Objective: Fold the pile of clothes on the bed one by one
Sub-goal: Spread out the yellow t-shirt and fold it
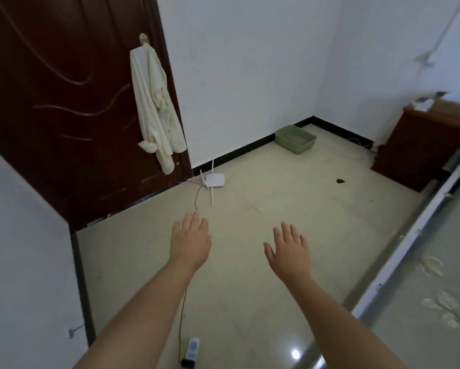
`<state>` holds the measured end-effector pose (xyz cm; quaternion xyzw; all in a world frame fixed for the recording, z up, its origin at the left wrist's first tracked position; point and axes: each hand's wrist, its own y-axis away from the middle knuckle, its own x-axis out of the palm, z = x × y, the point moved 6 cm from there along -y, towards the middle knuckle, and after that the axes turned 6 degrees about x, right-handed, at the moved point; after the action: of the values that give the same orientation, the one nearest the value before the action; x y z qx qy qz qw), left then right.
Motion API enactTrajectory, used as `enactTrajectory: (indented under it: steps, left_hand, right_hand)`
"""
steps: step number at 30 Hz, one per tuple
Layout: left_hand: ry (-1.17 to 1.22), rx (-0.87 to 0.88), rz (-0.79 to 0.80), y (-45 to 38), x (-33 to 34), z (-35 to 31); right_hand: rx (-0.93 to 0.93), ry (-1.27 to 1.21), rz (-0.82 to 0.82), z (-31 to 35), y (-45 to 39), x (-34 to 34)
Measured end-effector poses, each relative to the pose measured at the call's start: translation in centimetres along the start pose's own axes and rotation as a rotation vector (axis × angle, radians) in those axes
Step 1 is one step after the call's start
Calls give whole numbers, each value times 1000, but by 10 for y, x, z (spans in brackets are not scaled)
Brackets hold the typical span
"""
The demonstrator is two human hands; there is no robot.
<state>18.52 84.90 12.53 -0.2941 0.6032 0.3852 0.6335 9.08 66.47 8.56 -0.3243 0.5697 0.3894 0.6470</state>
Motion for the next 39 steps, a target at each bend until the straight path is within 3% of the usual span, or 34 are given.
enactTrajectory:
  steps: [3,7,16,24,31,39]
  left_hand:
    - [-2,153,5,-71,-2,-26]
    - [10,412,24,-146,2,-108]
    - [-50,861,125,-281,19,-312]
    - [-147,1047,54,-425,-23,-460]
    - [-131,1293,-143,-557,-83,-655]
    - [-37,1518,-38,-663,-111,-874]
  right_hand:
    - [108,-26,-13,-21,-35,-6]
    - [321,-156,-127,-75,-69,-16]
    - [671,-82,84,-238,-156,27]
    - [919,-89,11,-398,-235,-12]
    - [1122,-22,-22,-570,-315,-43]
    - [1422,-72,-102,-745,-396,-84]
